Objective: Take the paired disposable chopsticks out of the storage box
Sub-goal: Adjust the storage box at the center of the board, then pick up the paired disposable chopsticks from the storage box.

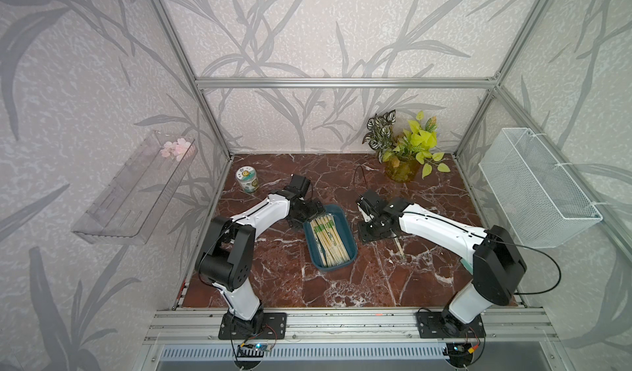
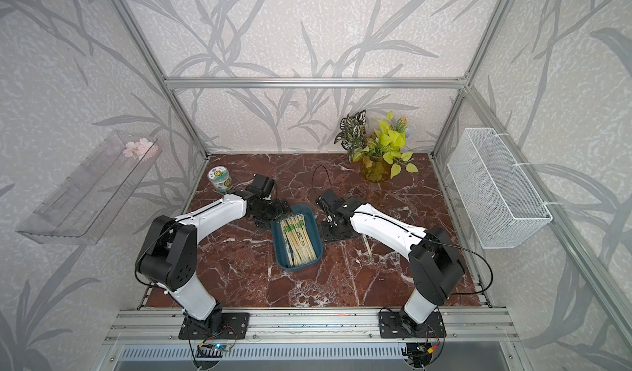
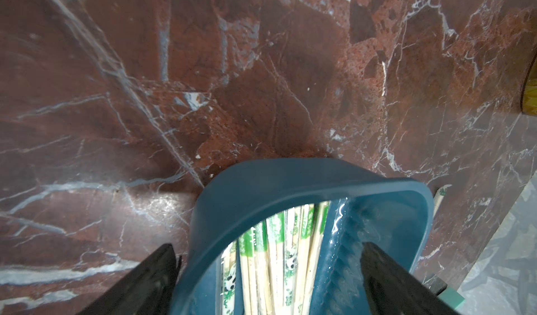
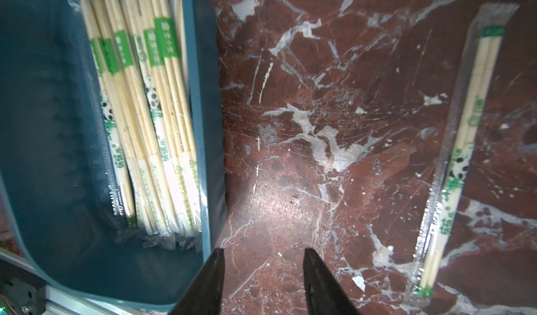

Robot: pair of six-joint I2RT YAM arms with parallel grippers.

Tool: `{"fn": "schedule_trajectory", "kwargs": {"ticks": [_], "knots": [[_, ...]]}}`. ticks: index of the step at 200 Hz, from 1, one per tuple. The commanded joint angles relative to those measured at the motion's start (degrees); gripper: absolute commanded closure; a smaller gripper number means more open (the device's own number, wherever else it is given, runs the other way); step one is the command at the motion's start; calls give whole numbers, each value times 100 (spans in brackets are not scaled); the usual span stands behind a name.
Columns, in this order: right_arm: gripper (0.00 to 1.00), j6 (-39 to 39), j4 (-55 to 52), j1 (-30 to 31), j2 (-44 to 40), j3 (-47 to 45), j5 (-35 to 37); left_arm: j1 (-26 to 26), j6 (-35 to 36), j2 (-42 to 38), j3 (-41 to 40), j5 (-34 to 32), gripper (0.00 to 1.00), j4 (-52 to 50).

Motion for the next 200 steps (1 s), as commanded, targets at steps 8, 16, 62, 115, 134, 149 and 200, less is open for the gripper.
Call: {"fn": "schedule_trajectory", "kwargs": {"ticks": [8, 16, 62, 115, 134, 149, 200], "knots": [[54, -251, -37, 29, 36, 690, -159, 143, 112, -347, 86, -414, 1, -437], [54, -328, -27, 28, 167, 906, -280, 201, 96, -403, 71, -467, 1, -496], [55, -571, 8, 205, 1185, 1951, -590, 575, 30, -697, -82, -527, 1, -731], [57, -790, -38, 474, 2185, 2735, -316, 869, -22, -1052, -425, -520, 1, -759], [59, -796, -23, 502, 2407, 2847, -51, 880, -31, -1120, -518, -512, 1, -747], [62, -802, 40, 511, 2529, 2860, 131, 889, -55, -1164, -586, -492, 1, -710], [68, -849, 46, 512, 2949, 3098, 480, 889, -62, -1205, -678, -417, 1, -618]]}}
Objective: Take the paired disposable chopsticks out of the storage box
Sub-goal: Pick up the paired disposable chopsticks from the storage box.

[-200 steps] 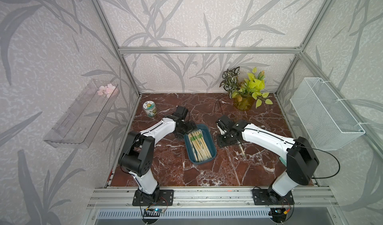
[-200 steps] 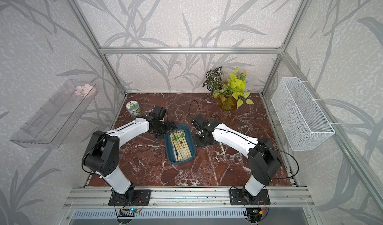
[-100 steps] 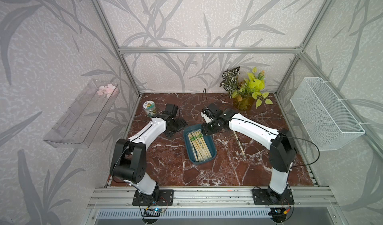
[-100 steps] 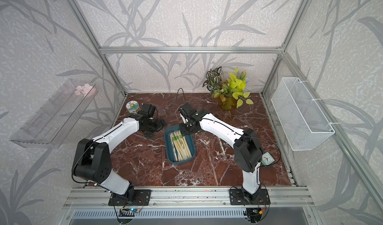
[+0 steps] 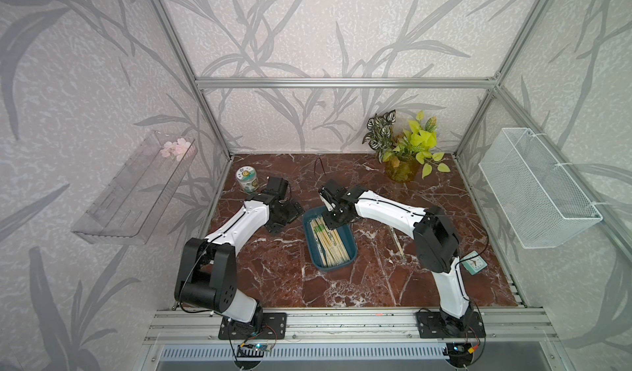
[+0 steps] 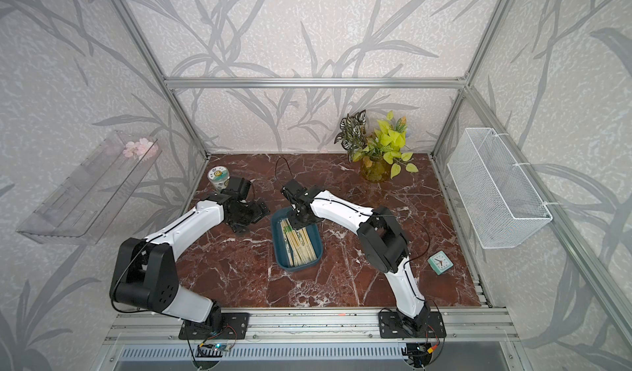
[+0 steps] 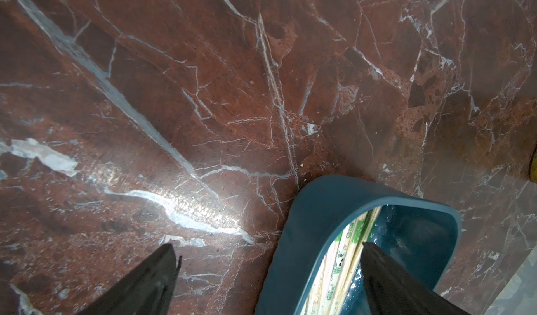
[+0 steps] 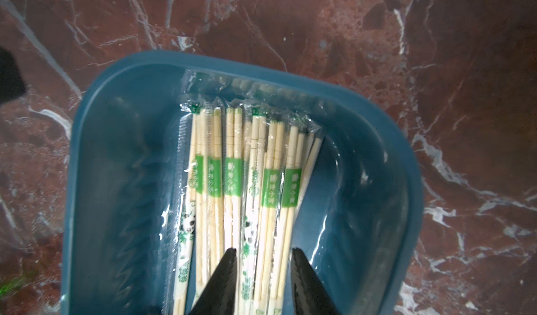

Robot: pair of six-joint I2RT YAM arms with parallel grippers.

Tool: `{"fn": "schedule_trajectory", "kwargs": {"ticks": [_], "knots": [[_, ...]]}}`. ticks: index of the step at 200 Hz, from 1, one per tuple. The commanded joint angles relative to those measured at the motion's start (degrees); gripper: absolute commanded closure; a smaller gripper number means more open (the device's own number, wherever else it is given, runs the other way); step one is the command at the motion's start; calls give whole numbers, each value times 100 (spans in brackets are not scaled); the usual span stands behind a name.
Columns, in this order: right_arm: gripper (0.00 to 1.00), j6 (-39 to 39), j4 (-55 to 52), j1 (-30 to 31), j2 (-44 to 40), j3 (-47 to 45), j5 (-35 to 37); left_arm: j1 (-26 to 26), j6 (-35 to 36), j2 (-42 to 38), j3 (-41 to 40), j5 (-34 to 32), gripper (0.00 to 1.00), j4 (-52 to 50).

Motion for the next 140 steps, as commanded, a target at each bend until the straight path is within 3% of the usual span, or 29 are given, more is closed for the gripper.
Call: {"fn": "schedule_trajectory", "kwargs": {"ticks": [1, 140], "knots": [[68, -68, -47, 2, 193, 244, 302, 28, -27, -148, -75, 16, 1, -24], [76, 71, -222, 2, 759, 471, 583, 28, 124, -99, -66, 181, 1, 83]]}}
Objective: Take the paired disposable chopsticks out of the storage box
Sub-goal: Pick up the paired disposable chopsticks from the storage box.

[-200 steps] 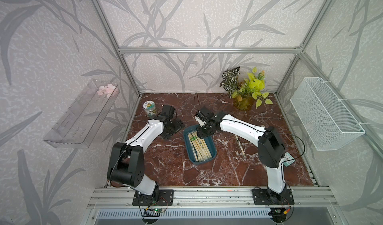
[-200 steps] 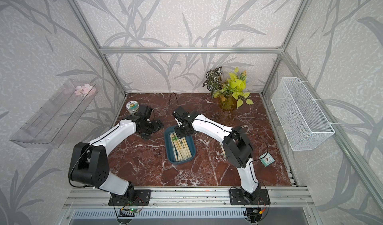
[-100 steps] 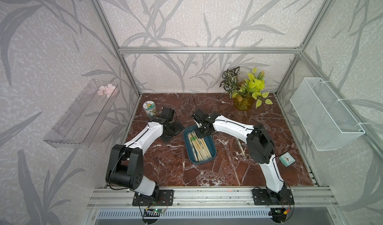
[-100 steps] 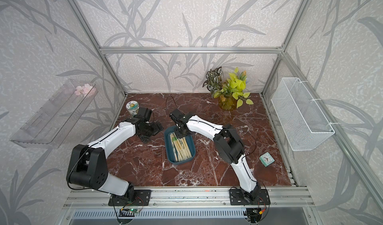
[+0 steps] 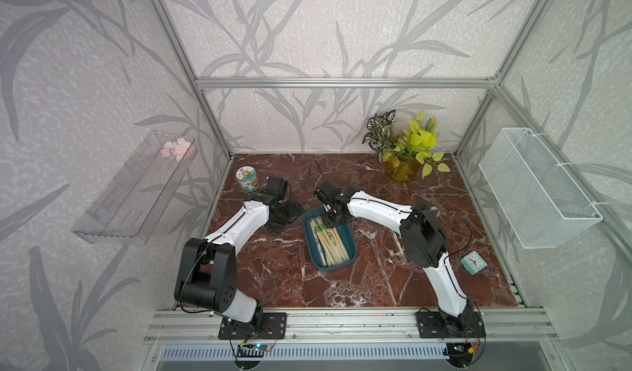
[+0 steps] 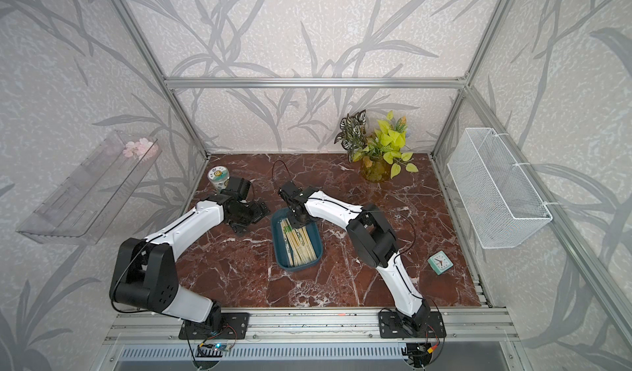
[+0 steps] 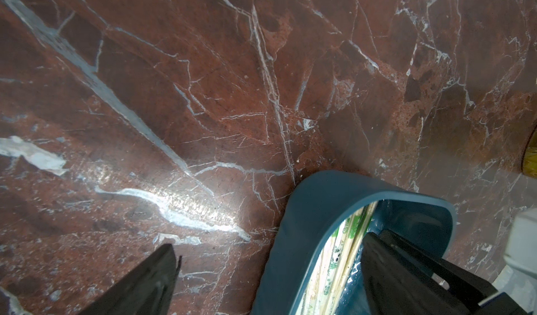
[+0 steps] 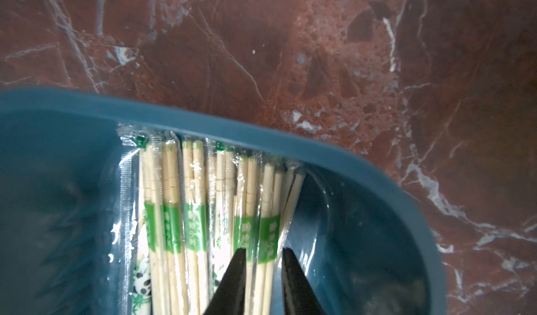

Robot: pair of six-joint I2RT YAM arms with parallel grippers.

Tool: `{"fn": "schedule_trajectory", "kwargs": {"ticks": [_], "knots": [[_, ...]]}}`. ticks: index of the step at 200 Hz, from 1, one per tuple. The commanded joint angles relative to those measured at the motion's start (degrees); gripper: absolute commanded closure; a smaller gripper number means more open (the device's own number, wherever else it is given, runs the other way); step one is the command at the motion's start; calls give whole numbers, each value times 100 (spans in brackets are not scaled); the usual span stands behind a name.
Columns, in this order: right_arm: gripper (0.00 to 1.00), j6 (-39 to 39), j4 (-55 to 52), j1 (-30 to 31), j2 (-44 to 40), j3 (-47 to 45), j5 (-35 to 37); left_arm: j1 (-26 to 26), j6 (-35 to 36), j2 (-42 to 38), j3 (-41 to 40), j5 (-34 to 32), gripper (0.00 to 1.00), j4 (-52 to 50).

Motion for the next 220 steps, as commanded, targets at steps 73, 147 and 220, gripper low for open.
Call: {"fn": "schedule_trajectory", "kwargs": {"ticks": [73, 147, 220], "knots": [[78, 151, -245, 11, 325, 102, 72, 26, 114, -56, -53, 83, 1, 75], [86, 217, -276, 11, 157, 51, -48, 27, 116, -34, -62, 120, 1, 119], [91, 294, -266, 11, -334, 51, -58, 27, 94, 41, -18, 181, 1, 188]]}}
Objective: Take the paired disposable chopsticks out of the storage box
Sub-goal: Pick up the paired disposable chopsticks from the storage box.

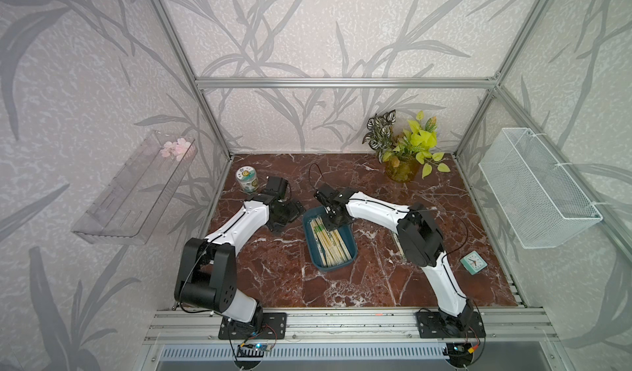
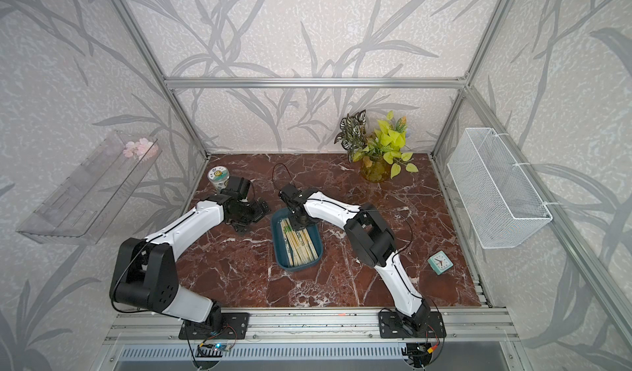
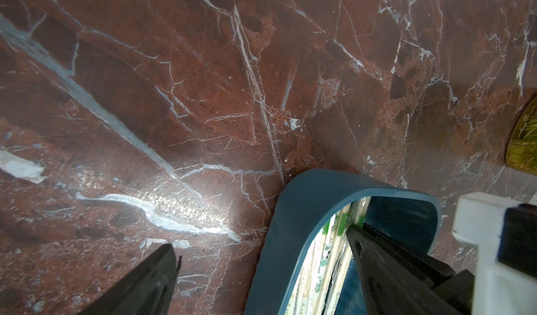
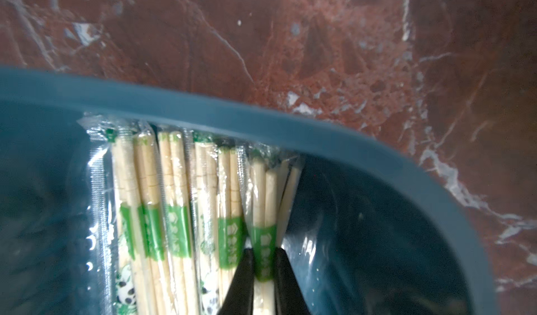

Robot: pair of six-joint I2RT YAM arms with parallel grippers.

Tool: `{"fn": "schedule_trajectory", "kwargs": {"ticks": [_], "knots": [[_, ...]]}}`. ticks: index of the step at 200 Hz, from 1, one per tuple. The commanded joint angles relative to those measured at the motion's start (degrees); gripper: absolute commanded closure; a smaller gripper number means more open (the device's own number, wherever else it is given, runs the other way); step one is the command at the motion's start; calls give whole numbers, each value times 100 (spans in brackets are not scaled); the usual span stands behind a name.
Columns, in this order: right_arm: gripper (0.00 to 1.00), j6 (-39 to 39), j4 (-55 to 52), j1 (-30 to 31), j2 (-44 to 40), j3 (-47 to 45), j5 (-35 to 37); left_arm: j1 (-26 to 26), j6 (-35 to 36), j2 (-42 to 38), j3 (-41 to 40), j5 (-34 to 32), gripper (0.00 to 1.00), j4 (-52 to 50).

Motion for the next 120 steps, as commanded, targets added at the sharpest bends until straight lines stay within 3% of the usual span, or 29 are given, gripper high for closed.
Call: {"fn": "schedule_trajectory", "kwargs": {"ticks": [1, 120], "knots": [[91, 93, -133, 11, -405, 47, -19, 26, 52, 35, -18, 34, 1, 33], [92, 242, -23, -59, -890, 478, -194, 26, 114, 27, 52, 148, 1, 95]]}}
